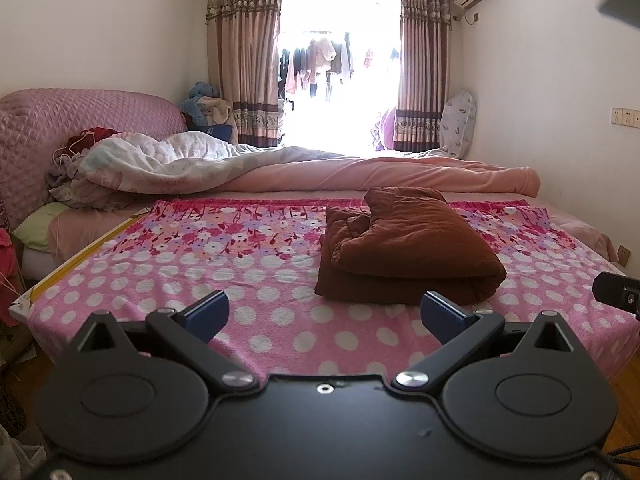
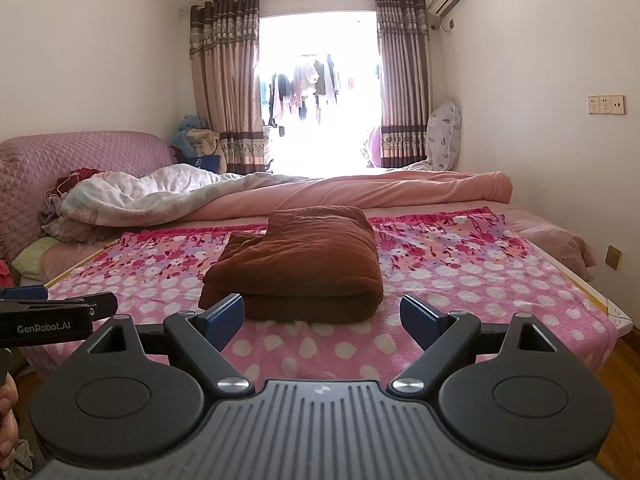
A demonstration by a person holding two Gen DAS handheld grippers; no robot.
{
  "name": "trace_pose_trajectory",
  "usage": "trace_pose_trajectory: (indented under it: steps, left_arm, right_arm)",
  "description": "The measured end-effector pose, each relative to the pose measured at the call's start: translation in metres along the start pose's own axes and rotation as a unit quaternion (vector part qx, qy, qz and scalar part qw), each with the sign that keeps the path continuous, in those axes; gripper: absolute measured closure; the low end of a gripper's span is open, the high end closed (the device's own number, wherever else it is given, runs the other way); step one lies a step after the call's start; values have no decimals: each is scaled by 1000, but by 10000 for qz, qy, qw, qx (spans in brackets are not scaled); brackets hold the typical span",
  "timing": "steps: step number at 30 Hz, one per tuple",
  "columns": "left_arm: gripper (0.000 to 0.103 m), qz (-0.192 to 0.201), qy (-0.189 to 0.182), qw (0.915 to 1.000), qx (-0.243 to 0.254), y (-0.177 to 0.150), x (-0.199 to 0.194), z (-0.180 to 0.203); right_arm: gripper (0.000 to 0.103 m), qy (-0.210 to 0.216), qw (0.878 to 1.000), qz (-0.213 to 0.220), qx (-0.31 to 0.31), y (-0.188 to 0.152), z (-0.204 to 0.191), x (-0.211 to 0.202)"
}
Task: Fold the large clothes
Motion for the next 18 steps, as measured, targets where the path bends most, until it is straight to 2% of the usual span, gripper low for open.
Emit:
trace_pose_trajectory:
  steps: [18]
  left_arm:
    - [0,7,14,10000,-43,0,-1,-2]
  right_arm:
    - [1,-7,10000,-2,-1,0,0,-1]
Point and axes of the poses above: each gripper's, at about its wrist camera, not at the fingertips, and x roughly the way its jaws point, z to its right, y to its top, the point moved 5 cm from there along x, roughly the way its jaws point, and after that the axes turned 5 degrees about -x, right-handed, at the moved point
